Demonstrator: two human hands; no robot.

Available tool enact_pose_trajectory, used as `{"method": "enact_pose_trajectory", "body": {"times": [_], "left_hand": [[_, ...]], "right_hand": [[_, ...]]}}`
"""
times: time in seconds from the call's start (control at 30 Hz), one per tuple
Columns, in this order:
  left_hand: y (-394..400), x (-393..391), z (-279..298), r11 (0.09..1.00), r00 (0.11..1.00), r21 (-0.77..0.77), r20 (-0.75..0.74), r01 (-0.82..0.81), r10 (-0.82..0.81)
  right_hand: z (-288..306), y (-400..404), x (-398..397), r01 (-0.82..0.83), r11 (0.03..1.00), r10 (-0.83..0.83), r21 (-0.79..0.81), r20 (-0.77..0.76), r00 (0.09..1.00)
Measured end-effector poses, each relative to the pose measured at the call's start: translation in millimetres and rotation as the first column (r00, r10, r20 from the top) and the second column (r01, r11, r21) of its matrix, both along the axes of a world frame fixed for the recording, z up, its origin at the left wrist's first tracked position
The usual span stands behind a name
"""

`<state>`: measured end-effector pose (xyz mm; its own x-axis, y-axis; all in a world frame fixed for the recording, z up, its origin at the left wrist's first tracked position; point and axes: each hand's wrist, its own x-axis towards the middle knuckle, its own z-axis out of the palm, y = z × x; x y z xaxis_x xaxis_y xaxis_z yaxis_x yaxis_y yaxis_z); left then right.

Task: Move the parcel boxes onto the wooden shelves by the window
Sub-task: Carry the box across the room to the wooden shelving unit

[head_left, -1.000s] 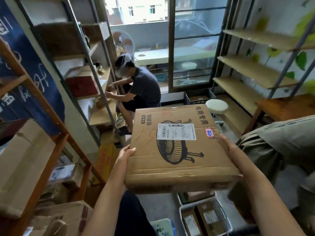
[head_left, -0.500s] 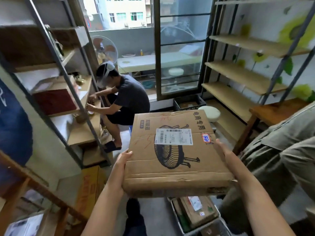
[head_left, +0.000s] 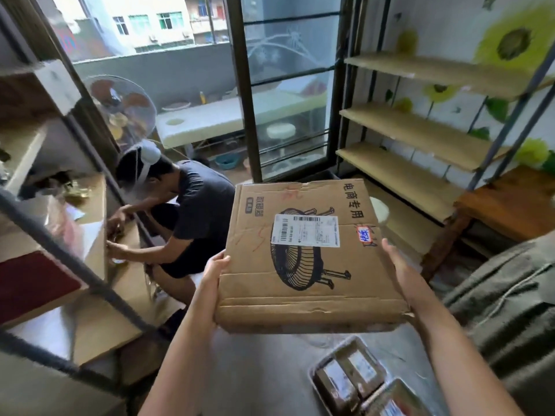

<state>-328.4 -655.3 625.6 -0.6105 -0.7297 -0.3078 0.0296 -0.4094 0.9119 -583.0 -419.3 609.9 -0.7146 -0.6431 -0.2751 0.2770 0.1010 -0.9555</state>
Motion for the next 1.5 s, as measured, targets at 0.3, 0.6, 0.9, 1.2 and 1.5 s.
{"method": "enact_pose_trajectory", "body": {"times": [0.3,0.6,0.9,1.2,1.5], "left_hand": [[-84.6,-58.5,-0.2,0.996,0.996,0.014,0.021,0.092,-0.092],[-163.0,-174.3,-16.2,0.981,0.983,0.087,0.038,0.176,-0.18],[-272.1,-352.0,-7.3,0.96,0.95,0.08,0.142,0.269,-0.278],[-327.6,-469.4,13.2,0.939,0.929,0.043,0.136,0.342,-0.344],[-375.3,-586.4,12.3,0.893,0.881,0.122,0.153,0.433,-0.448]], "right_hand": [[8.5,-57.1,-41.0,0.073,0.997,-0.071,-0.02,0.065,0.995],[-10.1,-126.8,-139.0,0.186,0.982,-0.186,0.015,0.071,0.98],[-15.3,-213.8,-283.5,0.284,0.957,-0.283,-0.06,0.02,0.959],[6.6,-258.0,-374.5,0.341,0.927,-0.345,-0.157,0.0,0.939],[16.1,-298.0,-446.1,0.469,0.87,-0.478,-0.156,-0.028,0.878]]}}
